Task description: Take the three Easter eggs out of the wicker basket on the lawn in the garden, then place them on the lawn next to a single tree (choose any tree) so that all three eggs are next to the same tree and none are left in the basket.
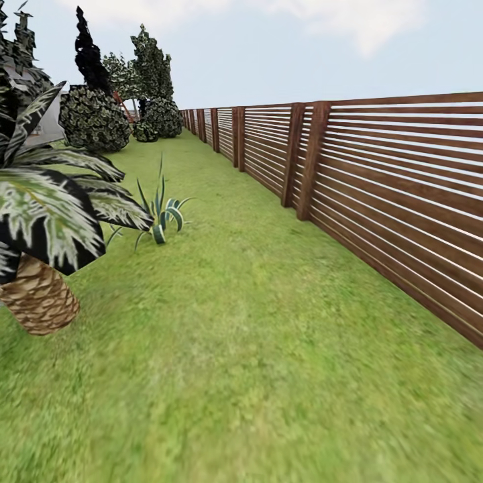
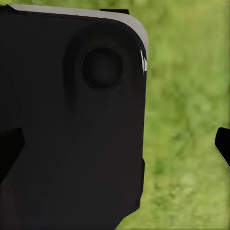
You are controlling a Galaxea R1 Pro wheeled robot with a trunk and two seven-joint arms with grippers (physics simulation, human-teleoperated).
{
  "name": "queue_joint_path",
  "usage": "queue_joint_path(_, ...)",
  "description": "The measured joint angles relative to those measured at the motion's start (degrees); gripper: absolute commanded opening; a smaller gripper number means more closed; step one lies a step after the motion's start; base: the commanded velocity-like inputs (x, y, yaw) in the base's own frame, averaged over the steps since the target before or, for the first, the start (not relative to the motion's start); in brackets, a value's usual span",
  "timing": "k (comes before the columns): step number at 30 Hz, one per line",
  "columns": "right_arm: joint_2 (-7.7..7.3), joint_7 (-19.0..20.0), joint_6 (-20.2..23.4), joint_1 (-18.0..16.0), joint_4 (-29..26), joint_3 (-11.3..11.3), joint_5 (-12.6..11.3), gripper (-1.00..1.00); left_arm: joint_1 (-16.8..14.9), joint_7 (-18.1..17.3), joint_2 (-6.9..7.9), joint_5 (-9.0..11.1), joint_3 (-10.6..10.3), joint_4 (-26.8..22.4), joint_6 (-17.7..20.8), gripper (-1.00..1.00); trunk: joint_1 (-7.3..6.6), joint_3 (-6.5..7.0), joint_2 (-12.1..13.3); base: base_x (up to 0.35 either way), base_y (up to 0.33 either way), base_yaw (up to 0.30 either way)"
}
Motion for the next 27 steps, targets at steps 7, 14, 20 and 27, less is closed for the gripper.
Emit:
queue_joint_path(7,-0.06,0.00,-0.01,0.00,0.00,0.01,-0.08,1.00,0.00,-0.03,0.04,0.00,-0.05,0.00,0.00,1.00,0.00,0.00,0.00,0.341,0.000,0.000)
queue_joint_path(14,0.07,0.00,0.01,0.00,0.07,-0.13,-0.13,1.00,0.00,-0.02,-0.02,-0.03,-0.03,0.00,0.00,1.00,0.00,0.00,0.00,0.341,0.000,0.000)
queue_joint_path(20,0.39,0.53,0.64,0.00,0.42,-0.10,-0.29,1.00,0.00,0.00,-0.02,-0.08,-0.05,0.00,0.00,1.00,0.00,0.00,0.00,0.341,0.000,0.000)
queue_joint_path(27,1.51,0.58,0.59,0.00,1.21,-0.08,-0.24,1.00,0.00,0.01,-0.02,-0.08,-0.05,0.00,-0.05,1.00,0.00,0.00,0.00,0.341,0.000,0.000)
